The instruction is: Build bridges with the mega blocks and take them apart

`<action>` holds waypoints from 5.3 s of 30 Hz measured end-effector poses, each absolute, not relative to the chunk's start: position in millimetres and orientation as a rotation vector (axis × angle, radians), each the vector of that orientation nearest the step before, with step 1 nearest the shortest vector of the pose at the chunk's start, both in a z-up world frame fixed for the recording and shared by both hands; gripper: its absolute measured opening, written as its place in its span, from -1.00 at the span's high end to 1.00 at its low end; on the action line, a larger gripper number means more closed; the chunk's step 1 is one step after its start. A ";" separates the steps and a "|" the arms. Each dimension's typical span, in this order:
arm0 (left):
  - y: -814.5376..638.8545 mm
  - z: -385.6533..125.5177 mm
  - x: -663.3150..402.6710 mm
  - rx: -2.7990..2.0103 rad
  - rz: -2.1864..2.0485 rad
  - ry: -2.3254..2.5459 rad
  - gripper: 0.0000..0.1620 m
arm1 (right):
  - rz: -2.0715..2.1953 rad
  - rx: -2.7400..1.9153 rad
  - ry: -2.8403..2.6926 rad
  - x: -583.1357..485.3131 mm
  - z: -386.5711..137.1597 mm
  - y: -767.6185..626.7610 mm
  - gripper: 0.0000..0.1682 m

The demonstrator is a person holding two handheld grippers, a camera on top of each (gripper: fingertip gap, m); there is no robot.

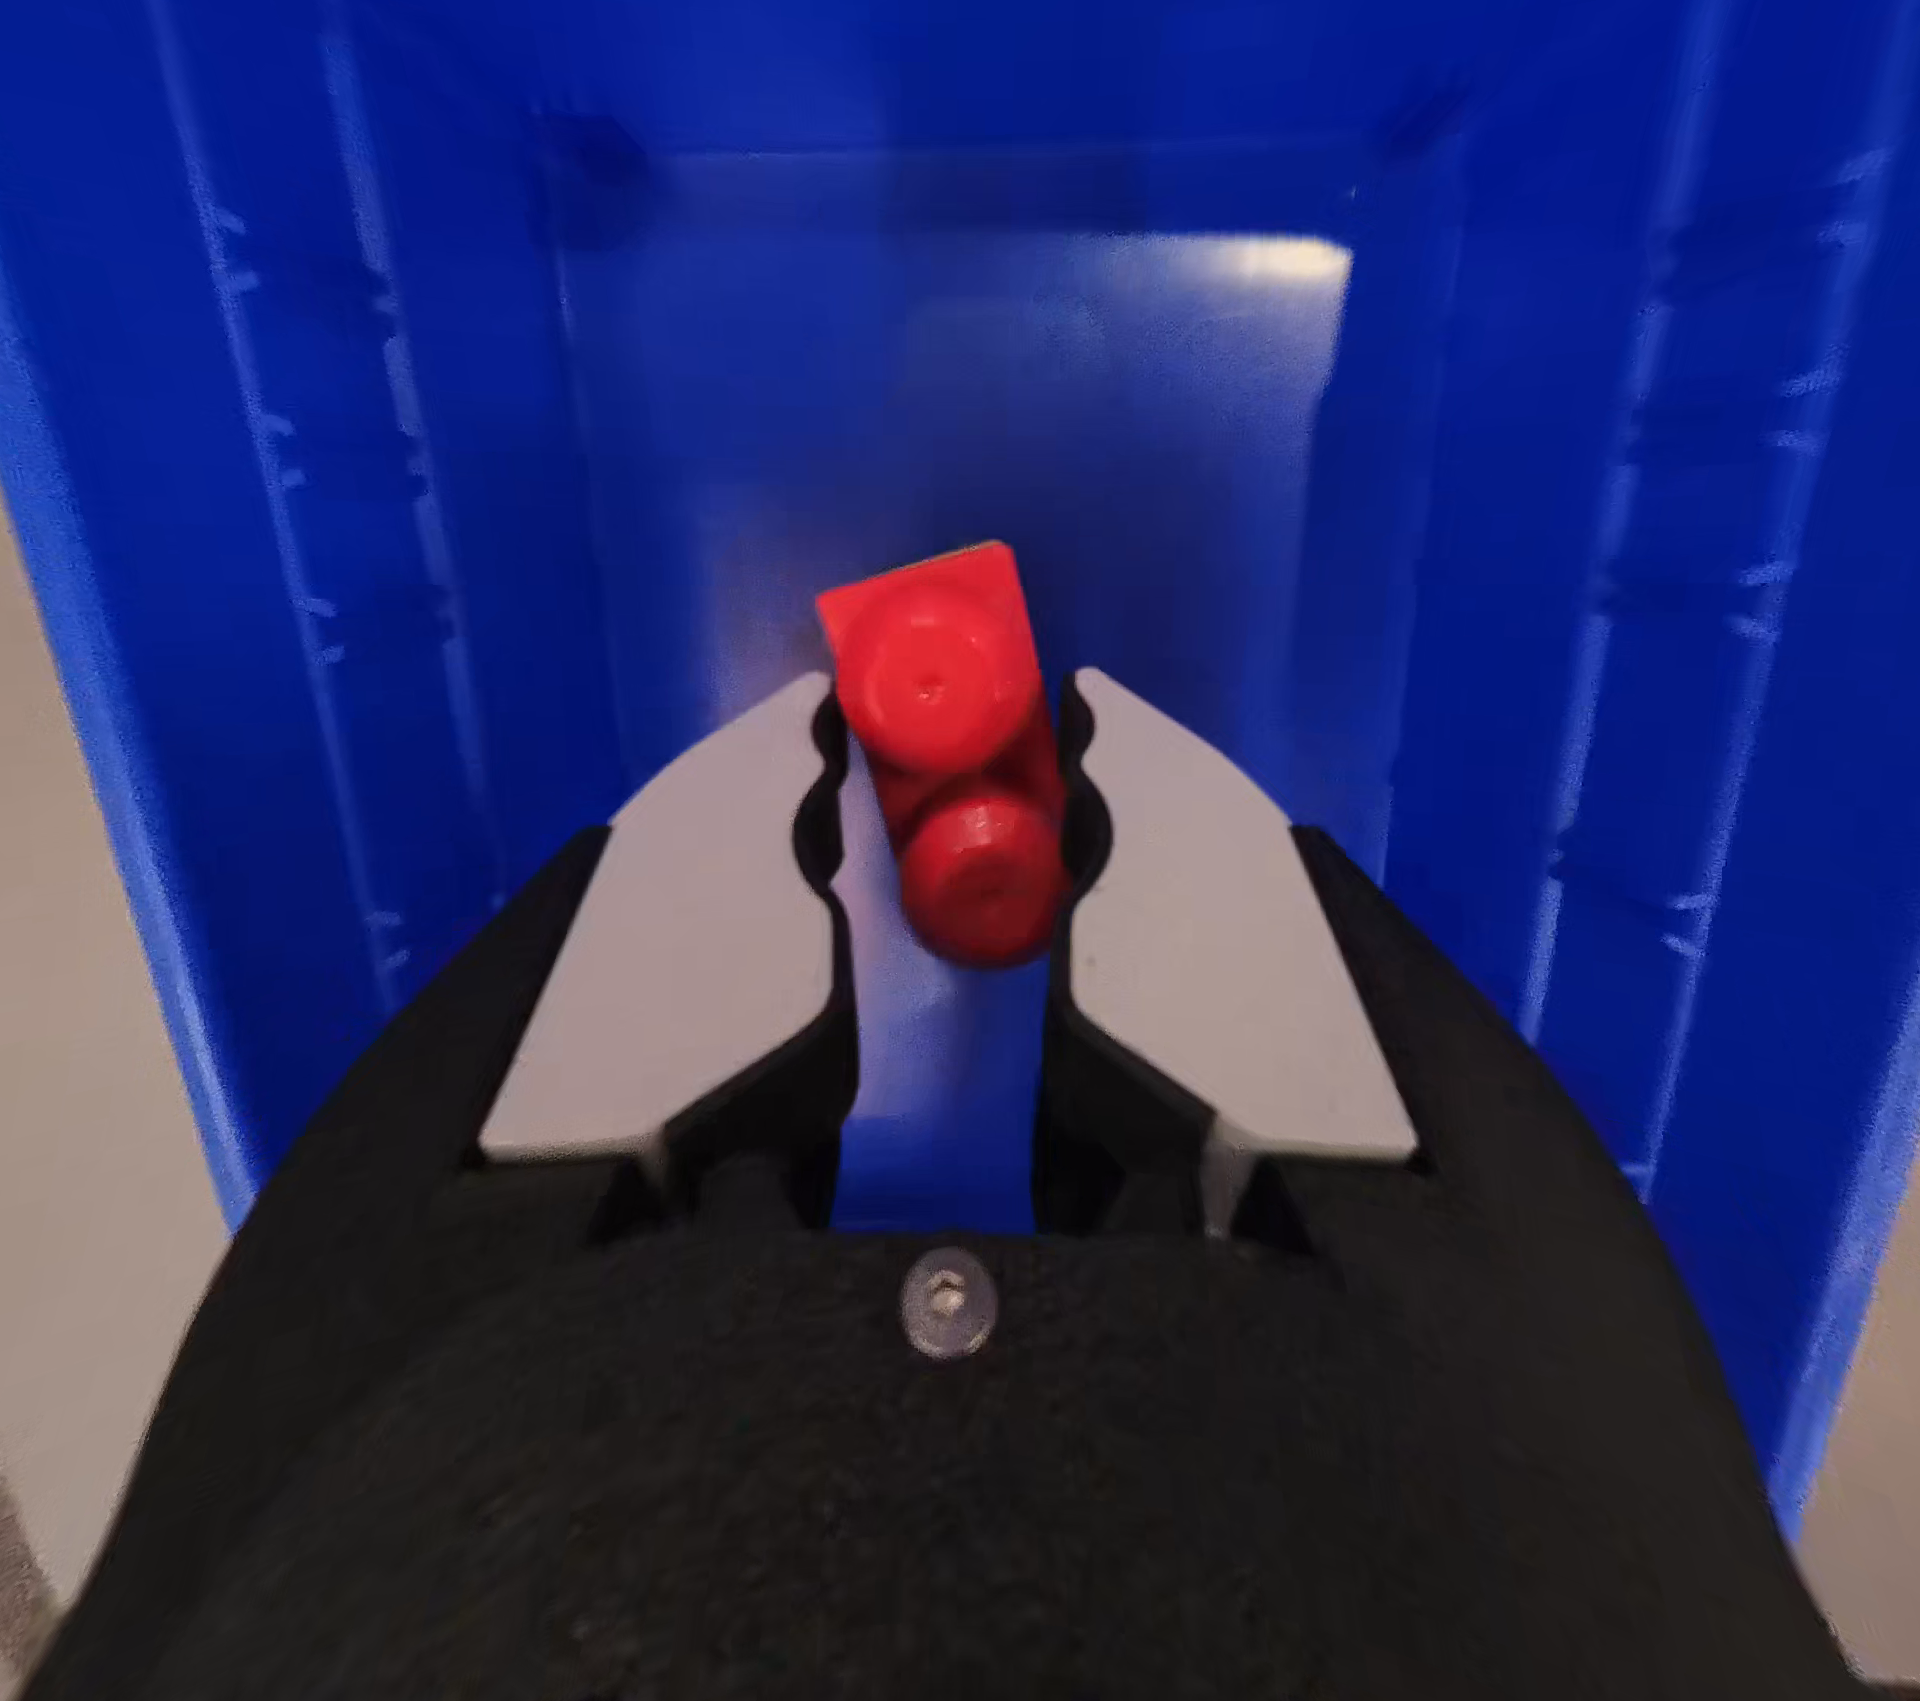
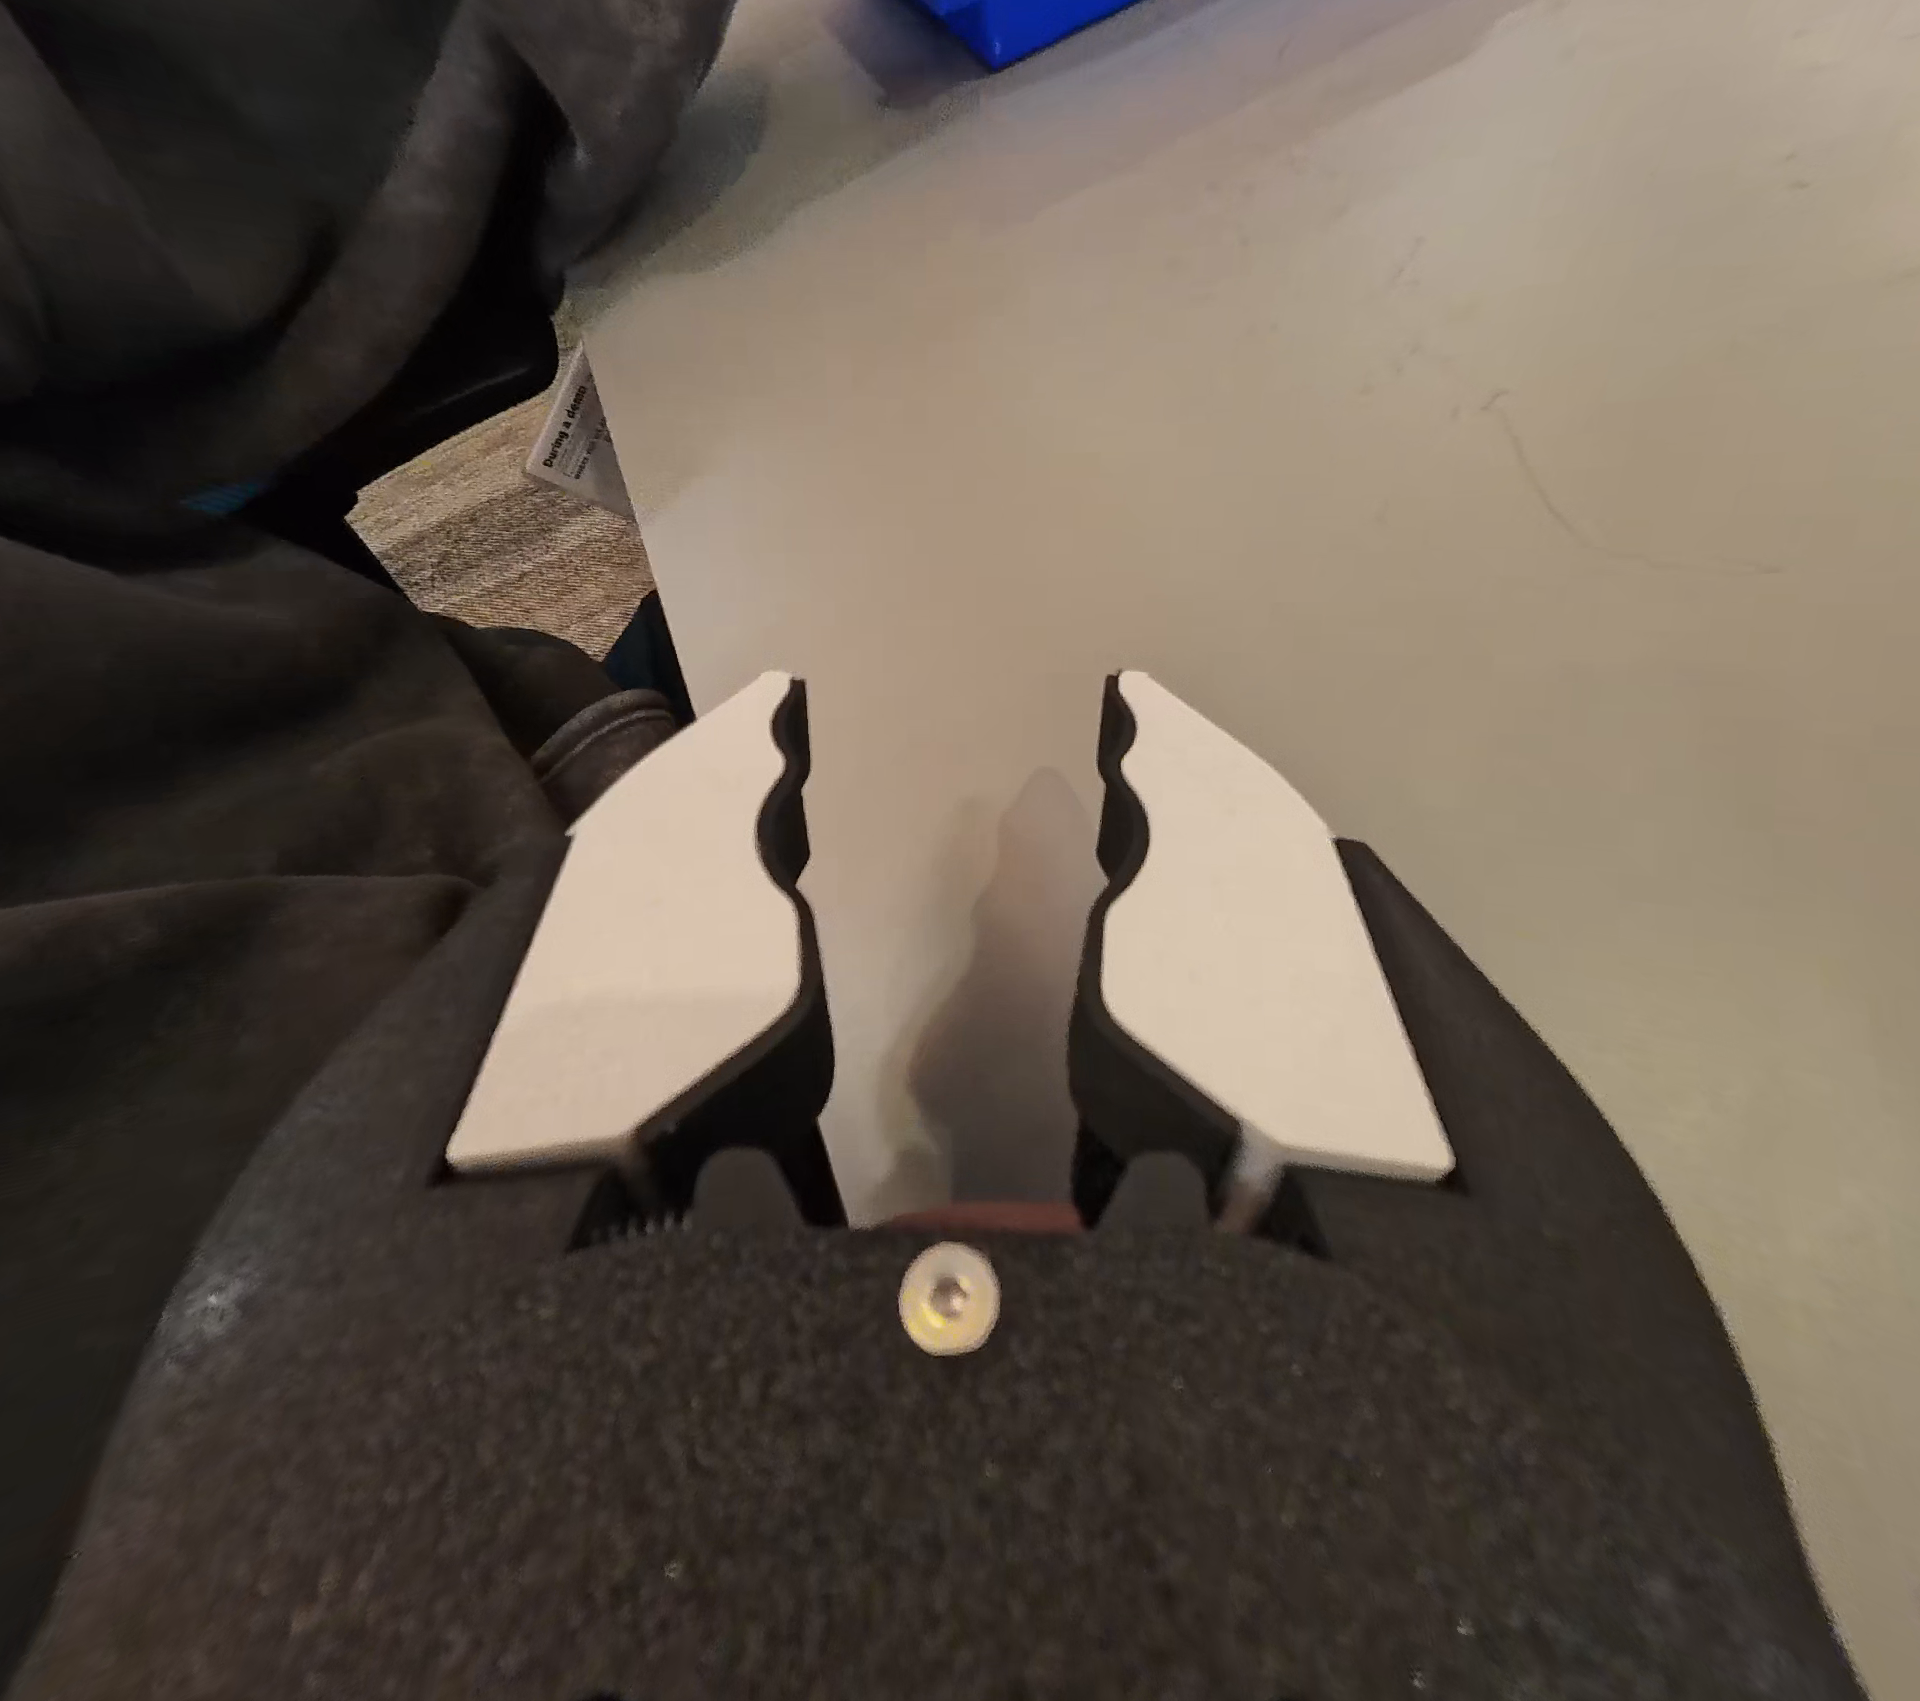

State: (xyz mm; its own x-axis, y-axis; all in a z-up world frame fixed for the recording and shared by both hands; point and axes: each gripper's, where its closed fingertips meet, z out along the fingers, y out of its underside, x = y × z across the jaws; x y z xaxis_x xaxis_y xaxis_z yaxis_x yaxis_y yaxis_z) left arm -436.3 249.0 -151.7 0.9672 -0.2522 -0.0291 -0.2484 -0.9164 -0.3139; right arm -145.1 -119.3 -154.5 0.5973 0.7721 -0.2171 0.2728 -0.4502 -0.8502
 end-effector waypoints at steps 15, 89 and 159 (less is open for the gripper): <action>181.8 -35.5 -339.6 -2.459 -0.567 0.962 0.57 | 0.646 -1.809 -0.684 -126.0 -120.7 -80.5 0.24; 7.5 -110.1 -170.0 -2.049 -0.970 1.195 0.57 | -0.176 -2.633 -0.357 182.2 -139.7 -26.3 0.07; -16.3 -160.2 -236.0 -2.066 -0.653 0.959 0.24 | 0.182 -2.225 -0.349 -147.6 -172.8 4.0 -0.17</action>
State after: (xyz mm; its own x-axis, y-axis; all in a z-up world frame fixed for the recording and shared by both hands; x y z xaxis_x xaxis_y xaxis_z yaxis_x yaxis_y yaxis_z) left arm -236.0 -16.3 -160.2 0.5885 -0.7980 0.1302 -0.4134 -0.4354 -0.7997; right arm -147.6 4.0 -172.8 0.9504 0.3108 -0.0107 0.1864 -0.5968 -0.7804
